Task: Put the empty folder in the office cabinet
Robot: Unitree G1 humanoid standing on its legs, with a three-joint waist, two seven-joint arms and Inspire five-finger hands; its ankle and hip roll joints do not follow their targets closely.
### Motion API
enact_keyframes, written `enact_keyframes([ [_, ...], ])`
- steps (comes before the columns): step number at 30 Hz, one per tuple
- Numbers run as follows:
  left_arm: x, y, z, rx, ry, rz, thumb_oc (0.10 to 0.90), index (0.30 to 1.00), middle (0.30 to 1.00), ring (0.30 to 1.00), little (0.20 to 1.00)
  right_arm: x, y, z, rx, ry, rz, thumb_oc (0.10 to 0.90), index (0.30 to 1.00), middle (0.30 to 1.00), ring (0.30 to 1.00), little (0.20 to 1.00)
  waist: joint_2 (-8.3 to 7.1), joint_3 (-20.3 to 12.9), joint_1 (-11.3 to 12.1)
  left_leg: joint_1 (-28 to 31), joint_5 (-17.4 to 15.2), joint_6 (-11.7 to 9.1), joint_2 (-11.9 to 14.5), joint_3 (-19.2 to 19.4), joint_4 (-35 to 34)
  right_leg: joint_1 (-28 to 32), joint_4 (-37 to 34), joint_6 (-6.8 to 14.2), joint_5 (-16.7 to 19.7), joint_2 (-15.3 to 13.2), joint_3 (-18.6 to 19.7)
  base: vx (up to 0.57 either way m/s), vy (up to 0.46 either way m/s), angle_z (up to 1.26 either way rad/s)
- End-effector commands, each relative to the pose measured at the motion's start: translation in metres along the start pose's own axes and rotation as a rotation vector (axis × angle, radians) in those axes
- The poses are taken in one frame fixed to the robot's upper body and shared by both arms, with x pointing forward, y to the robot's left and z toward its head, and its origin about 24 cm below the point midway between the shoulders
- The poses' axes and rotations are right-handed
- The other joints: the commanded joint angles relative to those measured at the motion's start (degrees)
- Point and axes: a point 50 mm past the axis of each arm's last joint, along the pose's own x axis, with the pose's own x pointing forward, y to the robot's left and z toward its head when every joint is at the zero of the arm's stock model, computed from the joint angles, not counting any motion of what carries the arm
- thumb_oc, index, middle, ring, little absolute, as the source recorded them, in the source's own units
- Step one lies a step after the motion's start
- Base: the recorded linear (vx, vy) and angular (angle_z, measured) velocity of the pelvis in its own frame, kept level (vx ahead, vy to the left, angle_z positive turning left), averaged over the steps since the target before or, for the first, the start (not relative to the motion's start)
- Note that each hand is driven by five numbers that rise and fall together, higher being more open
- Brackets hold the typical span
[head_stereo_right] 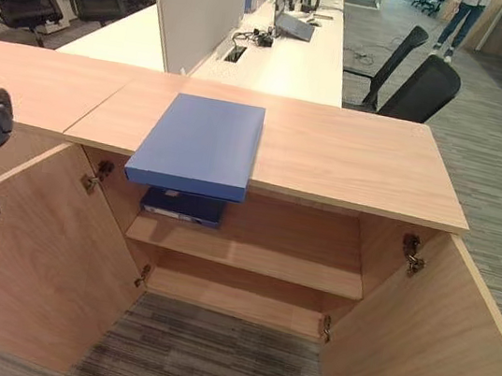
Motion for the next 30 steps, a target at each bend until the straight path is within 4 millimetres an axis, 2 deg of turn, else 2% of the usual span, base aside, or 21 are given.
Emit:
enact_keyframes([
  [1,0.026,0.005,0.031,-0.017,-0.245,-0.015,0.8,0.9,0.9,0.9,0.9,0.0,0.016,-0.003,-0.08,0.025,0.063,0.8,0.9,0.9,0.9,0.9,-0.28,-2.1,-1.52,0.54,-5.78,-0.46,-1.5,-3.51,-0.09,1.62,0.71,3.65,-2.52,-2.48,-1.56,0.0,0.0,0.0],
  [3,0.023,0.001,0.044,-0.068,-0.298,-0.079,0.8,0.9,0.9,0.9,0.9,0.0,0.017,-0.003,-0.073,0.022,0.07,0.8,0.9,0.9,0.9,0.9,-0.21,-2.07,-1.75,0.77,-5.87,-0.49,-1.47,-3.52,-0.09,1.79,0.6,3.64,-2.42,-2.4,-1.54,0.0,0.0,0.0],
  [4,0.02,-0.004,0.056,-0.125,-0.35,-0.144,0.8,0.9,0.9,0.9,0.9,0.0,0.017,-0.002,-0.064,0.018,0.074,0.8,0.9,0.9,0.9,0.9,-0.16,-2.14,-1.95,0.98,-5.98,-0.51,-1.37,-3.45,-0.09,1.9,0.57,3.67,-2.42,-2.33,-1.71,0.0,0.0,0.0],
  [5,0.02,-0.004,0.056,-0.126,-0.351,-0.145,0.8,0.9,0.9,0.9,0.9,0.0,0.017,-0.002,-0.063,0.018,0.075,0.8,0.9,0.9,0.9,0.9,-0.18,-2.12,-1.9,1.01,-5.99,-0.51,-1.37,-3.46,-0.09,1.94,0.56,3.67,-2.42,-2.33,-1.72,0.0,0.0,0.0],
  [10,0.01,-0.012,0.09,-0.307,-0.481,-0.312,0.8,0.9,0.9,0.9,0.9,0.0,0.019,0.0,-0.052,0.012,0.092,0.8,0.9,0.9,0.9,0.9,-0.2,-2.18,-2.51,1.32,-6.14,-0.51,-1.18,-3.39,-0.09,2.11,0.43,3.72,-2.45,-2.08,-1.81,0.0,0.0,0.0],
  [15,0.006,-0.025,0.106,-0.335,-0.558,-0.419,0.8,0.9,0.9,0.9,0.9,0.0,0.023,-0.004,-0.062,0.027,0.11,0.8,0.9,0.9,0.9,0.9,-0.24,-2.31,-3.09,1.59,-6.3,-0.63,-0.93,-3.2,-0.09,2.19,0.4,3.81,-2.5,-1.98,-2.03,0.0,0.0,0.0],
  [24,0.016,-0.039,0.116,-0.246,-0.648,-0.439,0.8,0.9,0.9,0.9,0.9,-0.001,0.021,-0.011,-0.065,0.054,0.107,0.8,0.9,0.9,0.9,0.9,-0.06,-2.59,-3.84,1.91,-6.52,-0.82,-0.73,-2.82,-0.09,2.19,0.4,3.9,-2.45,-1.93,-2.08,0.0,0.0,0.0],
  [30,0.019,-0.048,0.112,-0.19,-0.644,-0.451,0.8,0.9,0.9,0.9,0.9,-0.001,0.017,-0.013,-0.055,0.065,0.097,0.8,0.9,0.9,0.9,0.9,0.06,-2.89,-4.37,2.18,-6.7,-0.93,-0.59,-2.39,-0.09,2.23,0.4,3.85,-2.45,-1.87,-1.79,0.0,0.001,-0.03],
])
